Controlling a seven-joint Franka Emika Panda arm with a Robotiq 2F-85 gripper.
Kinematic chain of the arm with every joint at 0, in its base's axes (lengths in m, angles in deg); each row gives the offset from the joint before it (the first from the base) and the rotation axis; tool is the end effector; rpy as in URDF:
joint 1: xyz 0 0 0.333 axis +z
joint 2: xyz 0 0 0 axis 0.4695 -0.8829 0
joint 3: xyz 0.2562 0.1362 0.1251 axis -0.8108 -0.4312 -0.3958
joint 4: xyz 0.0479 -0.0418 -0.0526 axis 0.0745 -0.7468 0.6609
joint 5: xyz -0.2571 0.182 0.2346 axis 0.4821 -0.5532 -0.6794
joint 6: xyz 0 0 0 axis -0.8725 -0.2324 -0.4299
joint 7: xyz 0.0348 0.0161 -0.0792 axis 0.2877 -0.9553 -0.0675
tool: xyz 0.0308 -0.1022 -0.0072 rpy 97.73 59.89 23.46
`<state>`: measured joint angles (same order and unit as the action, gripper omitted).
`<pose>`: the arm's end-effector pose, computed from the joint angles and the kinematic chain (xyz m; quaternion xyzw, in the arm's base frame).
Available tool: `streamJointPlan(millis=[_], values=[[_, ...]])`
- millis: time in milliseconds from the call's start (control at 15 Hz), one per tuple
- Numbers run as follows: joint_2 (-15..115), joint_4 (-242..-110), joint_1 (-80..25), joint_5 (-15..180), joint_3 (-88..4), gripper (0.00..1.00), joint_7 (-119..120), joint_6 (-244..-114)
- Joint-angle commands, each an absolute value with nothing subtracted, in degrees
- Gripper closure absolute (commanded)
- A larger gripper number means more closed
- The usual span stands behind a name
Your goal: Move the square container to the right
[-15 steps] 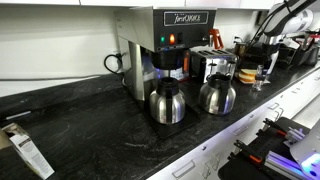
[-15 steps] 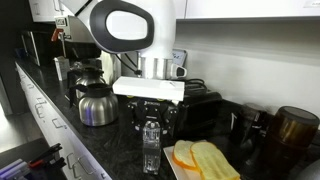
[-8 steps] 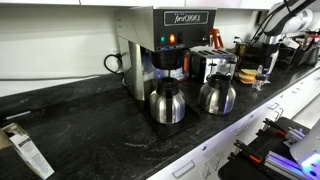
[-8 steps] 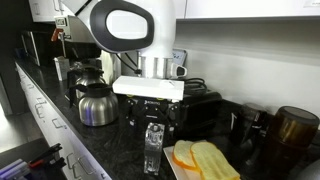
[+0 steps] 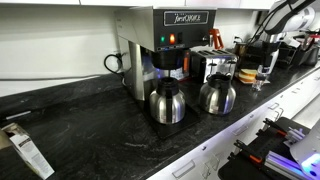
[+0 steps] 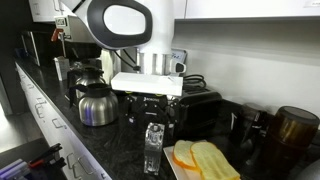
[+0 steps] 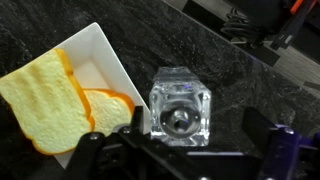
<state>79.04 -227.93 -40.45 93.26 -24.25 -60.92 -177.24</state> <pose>0.3643 -0.2505 0.3491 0.9605 0.2746 -0.0326 0.0320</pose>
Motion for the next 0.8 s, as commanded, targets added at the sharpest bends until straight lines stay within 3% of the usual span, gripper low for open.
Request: streamJointPlan(millis=[0,733], values=[[79.03,-227.89,-41.39,93.00,-25.26,0.00,-61.07,-177.10],[85.61,-227.45,-42.00,96.18,-25.82,0.00,-60.45,-175.75]])
